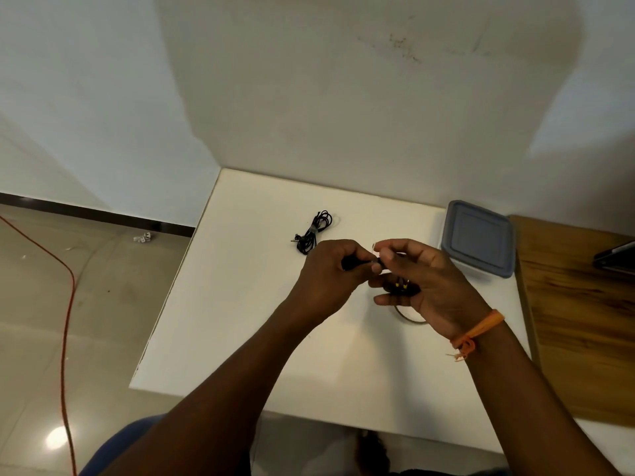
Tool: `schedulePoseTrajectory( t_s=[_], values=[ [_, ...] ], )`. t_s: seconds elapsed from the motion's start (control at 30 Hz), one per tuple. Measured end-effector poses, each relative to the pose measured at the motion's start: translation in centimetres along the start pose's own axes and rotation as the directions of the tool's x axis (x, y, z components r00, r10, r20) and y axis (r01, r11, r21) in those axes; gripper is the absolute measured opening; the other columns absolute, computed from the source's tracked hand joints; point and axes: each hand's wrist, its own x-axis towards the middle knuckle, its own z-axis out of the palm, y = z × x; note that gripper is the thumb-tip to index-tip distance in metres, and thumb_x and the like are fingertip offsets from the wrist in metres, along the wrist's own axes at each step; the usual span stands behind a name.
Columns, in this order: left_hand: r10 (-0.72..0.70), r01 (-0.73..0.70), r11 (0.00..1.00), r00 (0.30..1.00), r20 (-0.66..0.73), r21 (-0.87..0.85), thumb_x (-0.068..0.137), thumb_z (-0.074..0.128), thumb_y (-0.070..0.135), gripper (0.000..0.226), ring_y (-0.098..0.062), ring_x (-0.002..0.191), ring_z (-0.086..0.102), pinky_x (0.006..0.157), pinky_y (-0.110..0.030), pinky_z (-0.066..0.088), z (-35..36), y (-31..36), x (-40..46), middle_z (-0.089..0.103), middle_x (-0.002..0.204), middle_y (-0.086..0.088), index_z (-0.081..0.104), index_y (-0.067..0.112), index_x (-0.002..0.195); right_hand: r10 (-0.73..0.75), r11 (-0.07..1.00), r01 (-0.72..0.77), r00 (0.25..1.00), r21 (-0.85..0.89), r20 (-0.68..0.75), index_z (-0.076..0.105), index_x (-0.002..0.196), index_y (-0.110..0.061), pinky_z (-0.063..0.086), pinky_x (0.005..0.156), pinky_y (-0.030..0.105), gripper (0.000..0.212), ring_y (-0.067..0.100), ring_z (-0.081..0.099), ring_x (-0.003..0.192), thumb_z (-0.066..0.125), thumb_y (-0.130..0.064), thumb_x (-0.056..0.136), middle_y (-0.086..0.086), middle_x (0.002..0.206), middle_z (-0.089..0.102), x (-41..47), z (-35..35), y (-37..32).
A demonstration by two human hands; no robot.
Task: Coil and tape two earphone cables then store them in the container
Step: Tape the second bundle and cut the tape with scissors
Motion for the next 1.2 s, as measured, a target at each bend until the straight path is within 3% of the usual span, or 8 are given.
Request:
schedulePoseTrajectory(
  t_s=[0.1,0.33,0.5,0.6,0.73,0.8,0.97,1.2],
  values=[
    [0.039,-0.039,0.999,0.999,0.008,0.007,0.087,0.071,0.014,0.005,-0.017,0.07,0.063,0.064,-0.027,0.048,-0.3,0.3,0.1,0.071,0.077,-0.002,0.073,0.009,0.086,-0.122,0.988,0.118,0.992,-0.096,-0.033,0.067,0.108,-0.008,0.058,0.063,0.034,0.032,0.029,0.07,0.08,0.067,-0.023,0.08,0.016,0.092,0.071,0.1,-0.2,0.1],
    [-0.094,0.095,0.988,0.995,0.016,-0.124,0.093,0.063,0.015,0.011,0.008,0.061,0.056,0.055,-0.007,0.04,-0.6,1.3,-0.2,0.066,0.073,0.013,0.071,0.013,0.086,-0.322,0.929,0.313,0.946,-0.198,-0.017,0.067,0.105,-0.001,0.06,0.068,0.036,0.02,0.03,0.072,0.082,0.064,0.003,0.086,0.018,0.091,0.071,0.3,-0.3,0.3],
    [-0.235,0.226,0.964,0.97,-0.054,-0.142,0.084,0.067,0.014,0.013,0.0,0.057,0.057,0.06,-0.02,0.045,-0.6,1.5,0.1,0.065,0.064,0.005,0.069,0.008,0.073,-0.413,0.852,0.402,0.91,-0.336,0.04,0.069,0.1,-0.004,0.06,0.067,0.034,0.019,0.027,0.072,0.079,0.067,0.004,0.083,0.014,0.087,0.073,0.4,0.2,0.6],
    [-0.368,0.369,0.888,0.928,0.057,-0.275,0.082,0.069,0.013,0.016,-0.017,0.074,0.07,0.067,-0.03,0.05,-1.4,1.6,0.2,0.068,0.071,-0.007,0.068,-0.003,0.084,-0.441,0.833,0.436,0.895,-0.342,0.066,0.07,0.097,-0.005,0.06,0.069,0.035,0.019,0.026,0.072,0.08,0.07,0.003,0.08,0.011,0.087,0.073,0.3,0.1,0.5],
    [-0.43,0.585,0.642,0.81,0.399,-0.496,0.086,0.06,0.01,0.006,-0.029,0.096,0.071,0.085,-0.039,0.055,-2.3,1.8,0.0,0.072,0.088,-0.01,0.065,0.006,0.085,-0.509,0.777,0.498,0.857,-0.385,0.081,0.073,0.089,-0.012,0.056,0.07,0.023,0.019,0.018,0.071,0.08,0.074,0.003,0.076,0.001,0.086,0.074,-0.1,0.1,-0.1],
    [-0.432,0.645,0.543,0.763,0.481,-0.538,0.087,0.056,0.008,0.008,-0.028,0.091,0.071,0.086,-0.038,0.055,-2.4,1.9,0.1,0.071,0.084,-0.009,0.063,0.007,0.083,-0.519,0.771,0.511,0.85,-0.38,0.09,0.074,0.088,-0.011,0.056,0.071,0.021,0.019,0.017,0.071,0.079,0.075,0.003,0.075,0.001,0.085,0.074,-0.2,0.1,-0.3],
    [-0.506,0.702,0.391,0.704,0.498,-0.595,0.087,0.053,0.003,0.011,-0.017,0.059,0.064,0.057,-0.024,0.057,-2.5,2.1,0.0,0.066,0.071,-0.013,0.062,-0.003,0.083,-0.538,0.735,0.54,0.833,-0.41,0.132,0.074,0.087,-0.015,0.056,0.075,0.022,0.015,0.014,0.072,0.08,0.075,-0.013,0.073,-0.001,0.087,0.075,-0.3,0.2,-0.5],
    [-0.5,0.798,0.398,0.603,0.621,-0.453,0.09,0.052,0.011,0.02,-0.014,0.065,0.069,0.058,-0.021,0.057,-2.7,2.1,-0.2,0.073,0.093,-0.012,0.069,0.002,0.096,-0.52,0.774,0.549,0.835,-0.316,0.178,0.073,0.085,-0.007,0.059,0.078,0.032,0.016,0.024,0.072,0.084,0.073,0.003,0.073,0.008,0.087,0.075,-0.2,-0.5,-0.4]
  ],
)
